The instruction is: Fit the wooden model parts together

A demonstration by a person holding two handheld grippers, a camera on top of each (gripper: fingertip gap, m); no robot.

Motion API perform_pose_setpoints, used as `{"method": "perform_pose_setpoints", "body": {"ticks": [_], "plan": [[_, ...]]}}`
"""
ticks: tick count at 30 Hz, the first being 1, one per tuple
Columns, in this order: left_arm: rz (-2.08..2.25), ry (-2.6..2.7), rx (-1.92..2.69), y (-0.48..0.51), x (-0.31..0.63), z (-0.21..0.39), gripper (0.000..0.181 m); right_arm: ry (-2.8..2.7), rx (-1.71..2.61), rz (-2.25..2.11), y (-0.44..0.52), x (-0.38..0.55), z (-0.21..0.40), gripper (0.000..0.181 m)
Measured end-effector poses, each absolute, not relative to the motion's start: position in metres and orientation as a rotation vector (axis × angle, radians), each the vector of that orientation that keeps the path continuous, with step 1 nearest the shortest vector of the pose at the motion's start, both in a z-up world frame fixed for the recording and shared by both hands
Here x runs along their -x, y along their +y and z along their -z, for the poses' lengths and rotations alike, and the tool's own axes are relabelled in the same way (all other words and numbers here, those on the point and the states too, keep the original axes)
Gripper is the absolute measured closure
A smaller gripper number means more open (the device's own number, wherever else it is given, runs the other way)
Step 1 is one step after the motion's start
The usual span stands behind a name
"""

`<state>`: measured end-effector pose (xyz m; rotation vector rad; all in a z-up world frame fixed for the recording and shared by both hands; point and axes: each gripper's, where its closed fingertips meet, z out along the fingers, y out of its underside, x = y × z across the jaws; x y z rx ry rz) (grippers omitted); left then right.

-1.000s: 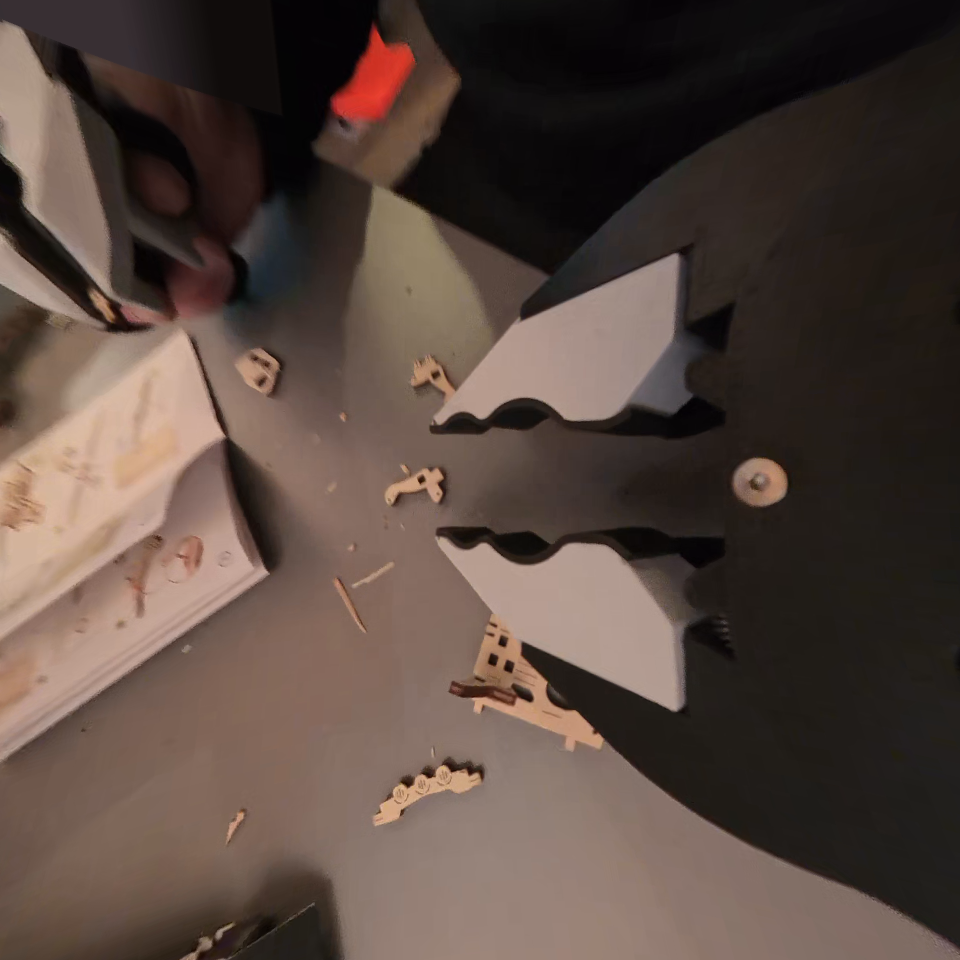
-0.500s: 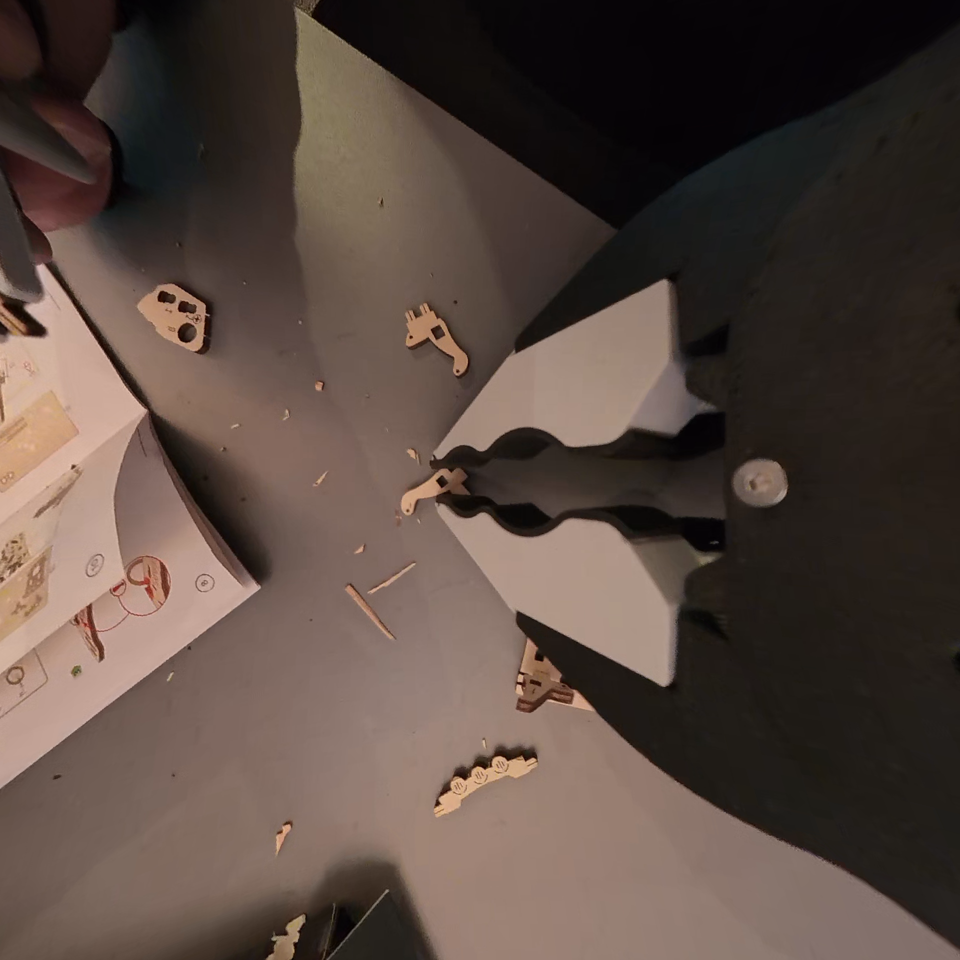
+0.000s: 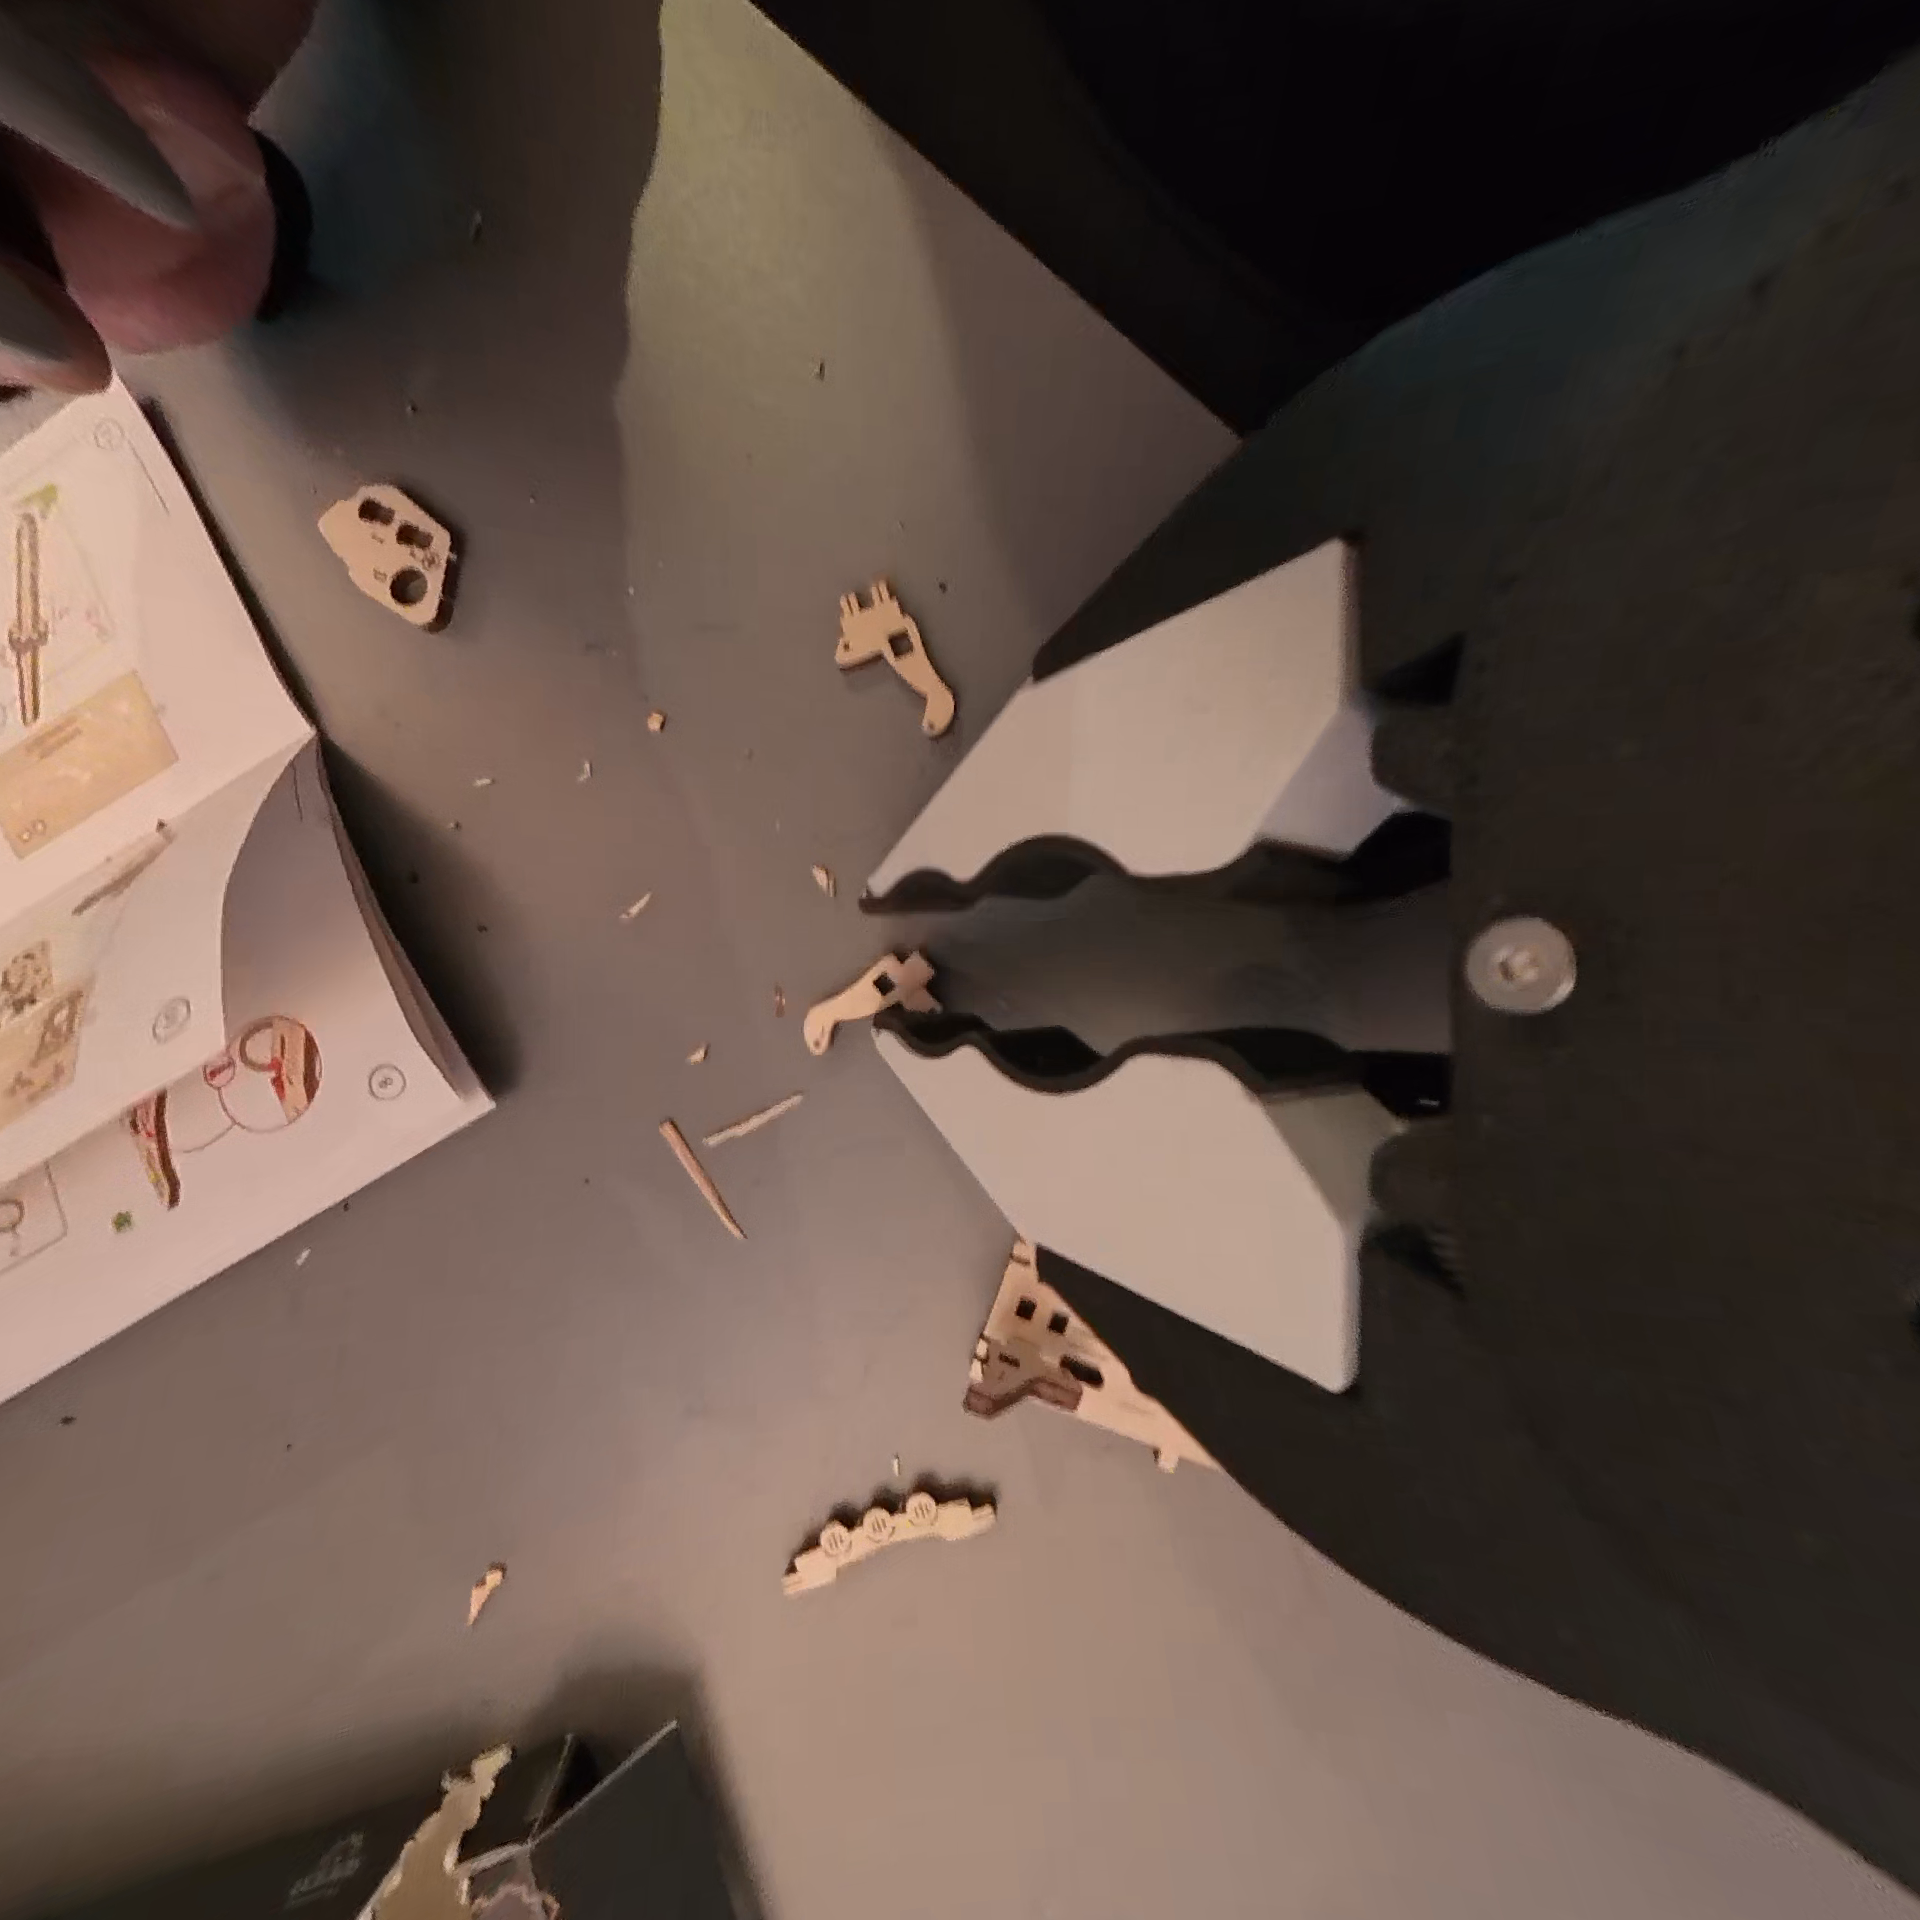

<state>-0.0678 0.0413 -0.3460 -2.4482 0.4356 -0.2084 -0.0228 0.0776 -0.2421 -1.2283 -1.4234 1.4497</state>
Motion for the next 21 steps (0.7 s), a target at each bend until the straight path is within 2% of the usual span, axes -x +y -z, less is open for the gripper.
{"method": "perform_pose_setpoints", "body": {"ticks": [1, 5, 6, 14, 19, 21], "plan": [[0.238, 0.435, 2.450, 0.039, 0.063, 0.345, 0.155, -1.421, 1.225, -1.453, 0.078, 0.022, 0.242, 0.180], [0.473, 0.397, 2.445, 0.024, 0.047, 0.339, 0.130, -1.402, 1.218, -1.464, 0.080, 0.020, 0.239, 0.180], [0.521, 0.384, 2.431, 0.021, 0.047, 0.336, 0.130, -1.396, 1.217, -1.469, 0.081, 0.019, 0.238, 0.180], [0.559, 0.502, 2.467, 0.016, 0.063, 0.339, 0.149, -1.391, 1.220, -1.481, 0.081, 0.019, 0.238, 0.180], [0.405, 0.581, 2.484, 0.017, 0.060, 0.345, 0.168, -1.388, 1.223, -1.481, 0.082, 0.019, 0.238, 0.180], [0.490, 0.580, 2.478, 0.010, 0.046, 0.344, 0.166, -1.400, 1.222, -1.478, 0.081, 0.019, 0.239, 0.180]]}}
